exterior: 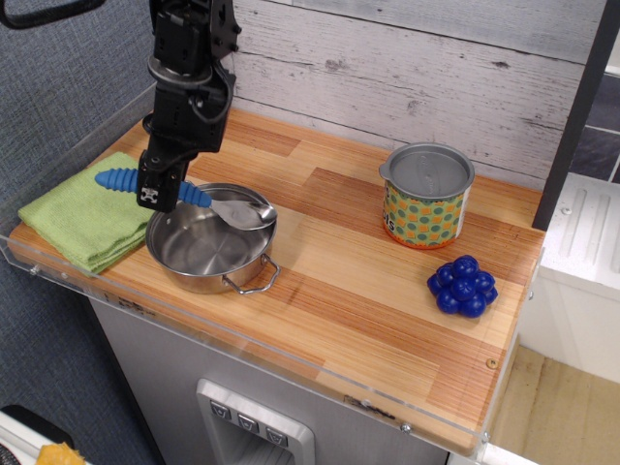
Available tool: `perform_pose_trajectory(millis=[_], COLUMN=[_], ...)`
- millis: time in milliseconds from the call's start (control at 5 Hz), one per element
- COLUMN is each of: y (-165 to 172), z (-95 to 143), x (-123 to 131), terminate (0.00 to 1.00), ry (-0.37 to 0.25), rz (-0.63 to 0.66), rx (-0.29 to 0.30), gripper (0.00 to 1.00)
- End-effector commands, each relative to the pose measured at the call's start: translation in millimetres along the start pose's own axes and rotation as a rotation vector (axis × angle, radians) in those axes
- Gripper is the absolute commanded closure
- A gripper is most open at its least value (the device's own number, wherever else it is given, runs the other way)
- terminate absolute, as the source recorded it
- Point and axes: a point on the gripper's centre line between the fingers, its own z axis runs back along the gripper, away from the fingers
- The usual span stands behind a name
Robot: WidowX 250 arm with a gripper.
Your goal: PICK UP THE SPOON AND PUT NEAR THE VESSEL
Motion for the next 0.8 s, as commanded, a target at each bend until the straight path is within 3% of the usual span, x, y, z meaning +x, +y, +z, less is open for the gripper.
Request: perform_pose_trajectory(millis=[0, 200, 400, 600], y=[-9.0, -9.8, -12.1, -14.2], z=[-3.8, -8.9, -7.5, -2.4], x=[-13.6, -14.0, -17.6, -24.2], terminate=[0.0, 0.0, 0.0, 0.0], ry=[0.006, 0.014, -0.015, -0.04], rz=[-0.011, -0.017, -0.015, 0.004], rx=[0.016, 0.009, 0.012, 0.026], gripper=[1.0, 1.0, 0.0, 0.0])
